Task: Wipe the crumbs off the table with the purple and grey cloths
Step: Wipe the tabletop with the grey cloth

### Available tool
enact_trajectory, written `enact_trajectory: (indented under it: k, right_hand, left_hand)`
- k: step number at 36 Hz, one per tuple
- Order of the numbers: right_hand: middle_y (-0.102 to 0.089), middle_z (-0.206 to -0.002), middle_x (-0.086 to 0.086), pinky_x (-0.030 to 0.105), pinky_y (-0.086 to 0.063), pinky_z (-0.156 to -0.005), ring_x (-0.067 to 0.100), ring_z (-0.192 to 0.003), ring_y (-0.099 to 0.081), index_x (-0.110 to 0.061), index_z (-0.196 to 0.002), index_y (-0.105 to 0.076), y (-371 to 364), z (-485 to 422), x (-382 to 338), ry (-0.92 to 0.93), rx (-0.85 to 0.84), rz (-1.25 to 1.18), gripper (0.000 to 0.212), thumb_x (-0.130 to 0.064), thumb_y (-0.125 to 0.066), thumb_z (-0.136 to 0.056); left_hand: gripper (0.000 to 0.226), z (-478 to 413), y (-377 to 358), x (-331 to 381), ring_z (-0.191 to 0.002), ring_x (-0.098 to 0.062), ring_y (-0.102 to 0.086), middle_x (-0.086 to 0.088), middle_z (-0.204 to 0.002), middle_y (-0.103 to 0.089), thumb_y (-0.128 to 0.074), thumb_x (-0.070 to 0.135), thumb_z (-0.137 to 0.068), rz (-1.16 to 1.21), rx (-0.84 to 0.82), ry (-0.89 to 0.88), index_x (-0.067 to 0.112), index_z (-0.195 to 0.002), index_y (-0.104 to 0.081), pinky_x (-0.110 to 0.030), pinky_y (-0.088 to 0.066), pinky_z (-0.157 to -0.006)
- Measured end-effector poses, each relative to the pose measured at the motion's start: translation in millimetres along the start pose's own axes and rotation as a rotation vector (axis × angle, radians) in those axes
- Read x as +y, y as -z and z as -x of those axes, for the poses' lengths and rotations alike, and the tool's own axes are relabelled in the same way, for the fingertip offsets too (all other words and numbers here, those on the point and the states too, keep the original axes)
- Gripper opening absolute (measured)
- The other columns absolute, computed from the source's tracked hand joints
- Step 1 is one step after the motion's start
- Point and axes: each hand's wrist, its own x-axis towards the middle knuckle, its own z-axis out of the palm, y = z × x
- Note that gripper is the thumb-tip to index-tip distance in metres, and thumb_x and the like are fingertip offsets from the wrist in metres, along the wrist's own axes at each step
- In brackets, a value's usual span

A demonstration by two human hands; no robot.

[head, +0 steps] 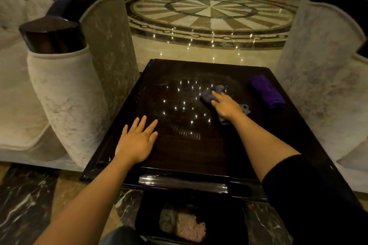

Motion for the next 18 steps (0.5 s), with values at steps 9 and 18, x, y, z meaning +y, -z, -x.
enact_trajectory:
  k: [9,18]
  right_hand:
    - [-0.022,-0.154,0.008,0.040,-0.026,-0.110,0.030,-0.138,-0.025,-0.027,-0.141,-0.026,-23.9,58.3,-49.7,0.339,-0.095,0.003,0.047,-0.029,-0.039,-0.096]
    - [-0.035,-0.149,0.006,0.036,-0.023,-0.112,0.026,-0.139,-0.025,-0.026,-0.137,-0.036,-33.0,137.4,-64.0,0.549,-0.166,-0.035,0.047,-0.020,-0.049,-0.092]
  left_hand:
    - [0.050,3.1,0.5,2.3,-0.145,-0.022,0.005,-0.004,-0.158,0.001,-0.015,0.043,-0.097,-0.005,-0.002,0.006,0.033,-0.145,-0.005,-0.046,-0.002,-0.117]
    - [0.050,4.8,2.6,4.7,-0.145,-0.023,0.003,-0.005,-0.158,0.000,-0.017,0.041,-0.097,-0.005,-0.004,0.017,0.033,-0.145,-0.006,-0.047,-0.004,-0.117]
